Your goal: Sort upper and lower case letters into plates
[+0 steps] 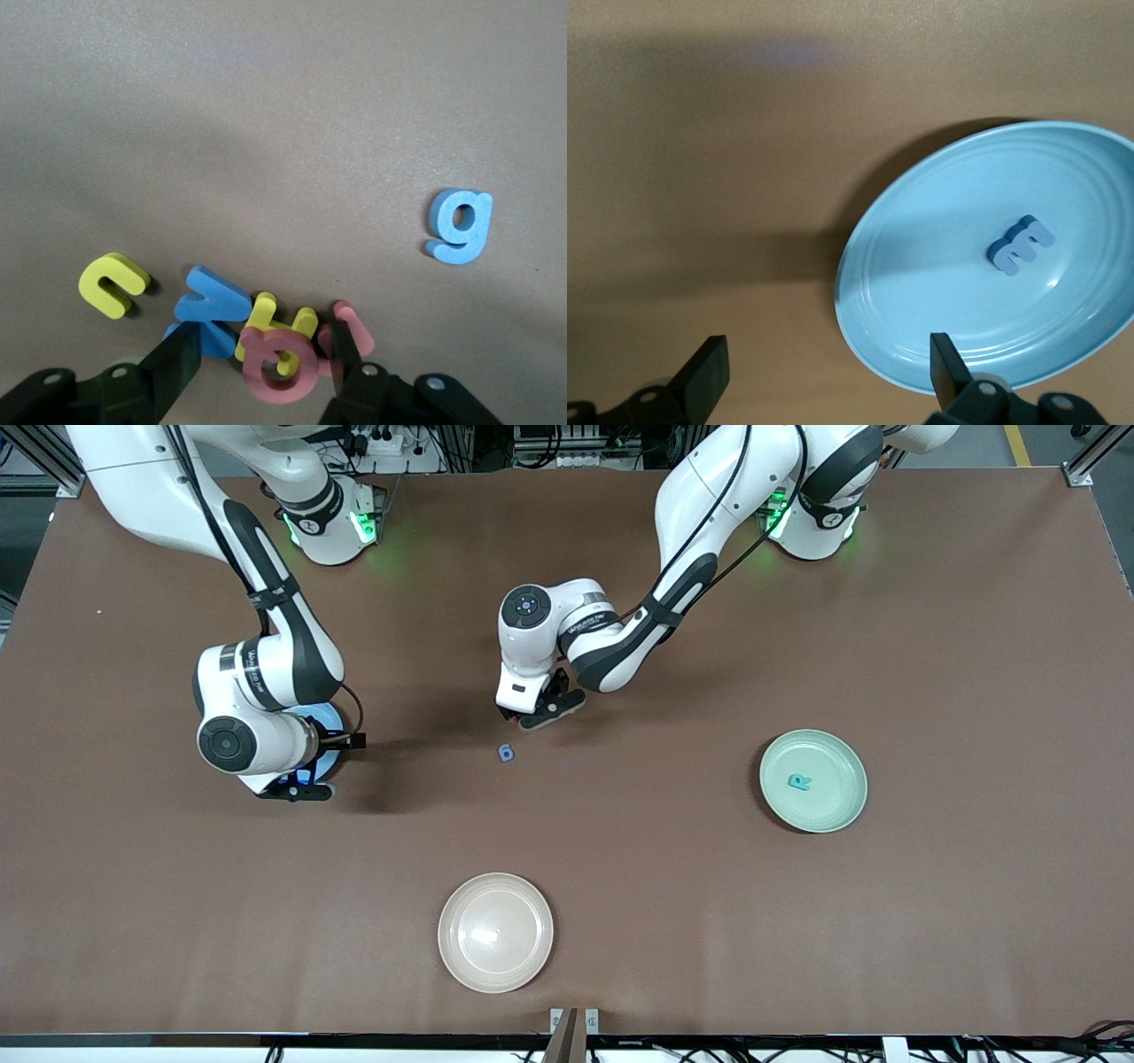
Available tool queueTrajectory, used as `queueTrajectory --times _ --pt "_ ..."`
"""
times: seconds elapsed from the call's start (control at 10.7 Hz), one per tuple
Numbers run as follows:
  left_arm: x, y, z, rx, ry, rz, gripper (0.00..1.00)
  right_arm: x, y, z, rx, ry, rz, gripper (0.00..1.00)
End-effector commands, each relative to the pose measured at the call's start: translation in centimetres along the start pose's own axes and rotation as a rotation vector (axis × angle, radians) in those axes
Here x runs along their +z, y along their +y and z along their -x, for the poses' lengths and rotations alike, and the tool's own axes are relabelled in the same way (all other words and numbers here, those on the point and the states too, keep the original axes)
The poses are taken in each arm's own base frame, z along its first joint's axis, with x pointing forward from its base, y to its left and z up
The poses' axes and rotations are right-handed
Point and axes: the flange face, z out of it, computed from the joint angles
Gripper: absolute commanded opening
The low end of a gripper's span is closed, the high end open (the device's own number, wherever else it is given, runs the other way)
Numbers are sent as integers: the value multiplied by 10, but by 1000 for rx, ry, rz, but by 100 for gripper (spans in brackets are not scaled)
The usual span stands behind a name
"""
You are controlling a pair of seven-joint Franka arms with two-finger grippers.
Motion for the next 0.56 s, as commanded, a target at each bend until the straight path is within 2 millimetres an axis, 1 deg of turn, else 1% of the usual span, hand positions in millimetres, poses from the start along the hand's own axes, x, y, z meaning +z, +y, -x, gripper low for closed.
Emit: queueTrajectory --times 0.0,0.28,0.47 --pt "3 3 3 -9 20 2 58 -6 -2 4 13 -3 -11 100" --pt "3 2 3 -3 22 1 57 -6 -2 4 16 -4 -14 100" --pt "3 3 2 6 25 2 48 -6 -3 5 22 -4 -14 100"
